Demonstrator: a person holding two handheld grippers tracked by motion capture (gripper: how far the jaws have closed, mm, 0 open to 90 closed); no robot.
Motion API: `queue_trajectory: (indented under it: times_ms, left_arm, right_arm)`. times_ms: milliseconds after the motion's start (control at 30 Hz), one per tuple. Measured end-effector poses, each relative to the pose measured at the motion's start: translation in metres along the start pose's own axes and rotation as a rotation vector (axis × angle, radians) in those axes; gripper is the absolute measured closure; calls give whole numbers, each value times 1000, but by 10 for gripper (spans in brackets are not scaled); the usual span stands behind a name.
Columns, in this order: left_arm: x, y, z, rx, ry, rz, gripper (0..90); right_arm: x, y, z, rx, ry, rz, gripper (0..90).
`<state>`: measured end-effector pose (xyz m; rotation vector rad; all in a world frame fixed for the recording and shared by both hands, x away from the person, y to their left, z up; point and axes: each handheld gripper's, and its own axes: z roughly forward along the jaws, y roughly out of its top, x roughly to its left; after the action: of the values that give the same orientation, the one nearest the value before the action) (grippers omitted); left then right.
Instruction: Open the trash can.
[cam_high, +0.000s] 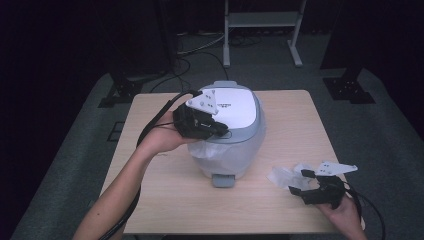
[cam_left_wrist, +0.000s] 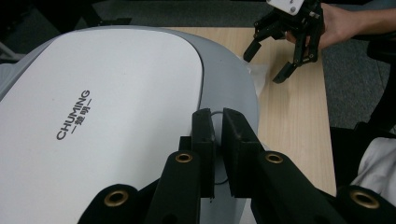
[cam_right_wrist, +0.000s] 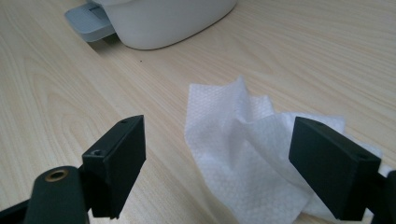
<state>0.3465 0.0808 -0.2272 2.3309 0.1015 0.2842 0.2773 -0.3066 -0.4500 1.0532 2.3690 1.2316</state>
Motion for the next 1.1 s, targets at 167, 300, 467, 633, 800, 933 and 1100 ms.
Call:
queue_trajectory:
  times_ms: [167, 300, 467, 633, 800, 933, 1100]
  left_arm:
    - [1, -2, 1, -16, -5, -15, 841]
    - [1, -2, 0, -16, -4, -10, 847]
    - [1, -3, 1, -19, 0, -14, 854]
    - [1, -6, 1, -43, -6, -30, 863]
    - [2, -5, -1, -31, -1, -25, 843]
    - [1, -3, -10, -4, 15, -4, 813]
    - [-2, -7, -33, -40, 33, -15, 792]
  right_arm:
    - [1, 0, 1, 3, 0, -4, 176]
    - [1, 0, 1, 2, 0, -4, 176]
    - [1, 0, 1, 3, 2, -4, 176]
    - [1, 1, 2, 5, 3, -5, 176]
    - [1, 1, 2, 7, 4, -7, 176]
    - [-1, 0, 1, 1, 3, -3, 176]
    - [-2, -1, 2, 12, -1, 3, 176]
